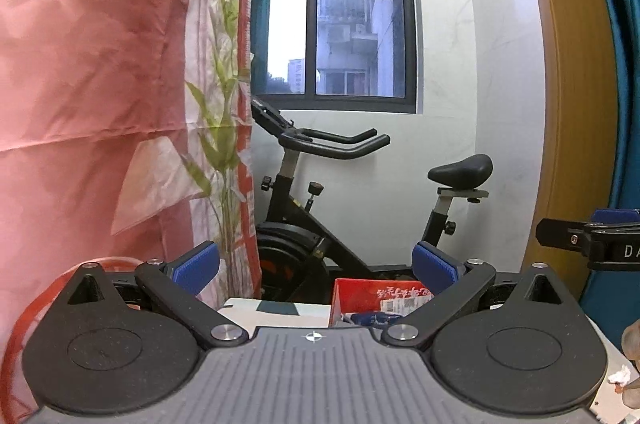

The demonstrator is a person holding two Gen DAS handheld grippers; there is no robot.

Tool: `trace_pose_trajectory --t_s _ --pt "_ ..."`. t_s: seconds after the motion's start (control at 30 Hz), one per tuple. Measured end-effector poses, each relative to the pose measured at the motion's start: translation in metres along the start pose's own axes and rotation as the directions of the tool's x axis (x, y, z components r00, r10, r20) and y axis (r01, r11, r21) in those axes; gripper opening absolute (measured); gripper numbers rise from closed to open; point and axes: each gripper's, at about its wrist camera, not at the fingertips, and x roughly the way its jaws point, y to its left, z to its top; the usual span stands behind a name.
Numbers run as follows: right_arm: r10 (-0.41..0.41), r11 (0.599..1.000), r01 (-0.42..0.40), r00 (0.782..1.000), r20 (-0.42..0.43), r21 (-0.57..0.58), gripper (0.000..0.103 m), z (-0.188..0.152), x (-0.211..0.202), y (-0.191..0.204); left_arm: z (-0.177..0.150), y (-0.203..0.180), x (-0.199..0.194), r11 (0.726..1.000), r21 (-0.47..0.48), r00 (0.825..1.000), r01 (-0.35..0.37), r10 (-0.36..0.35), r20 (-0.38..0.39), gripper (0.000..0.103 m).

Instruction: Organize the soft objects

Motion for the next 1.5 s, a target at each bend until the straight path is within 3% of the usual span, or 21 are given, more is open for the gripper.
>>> trace_pose_trajectory --t_s 0.5,1.5 --pt "-0.013 1.0 0.013 1.0 0.008 -0.003 0.103 -0.003 -0.012 0.005 0.0 0.0 -0.016 0.998 0.005 0.998 -0.06 0.06 0.012 0.103" --pt "-0.019 1.0 0.019 1.0 0.003 -0.004 0.103 -0.003 -0.01 0.002 -0.001 0.005 -0.018 0.998 -0.02 0.998 -0.065 0.065 -0.011 0.103"
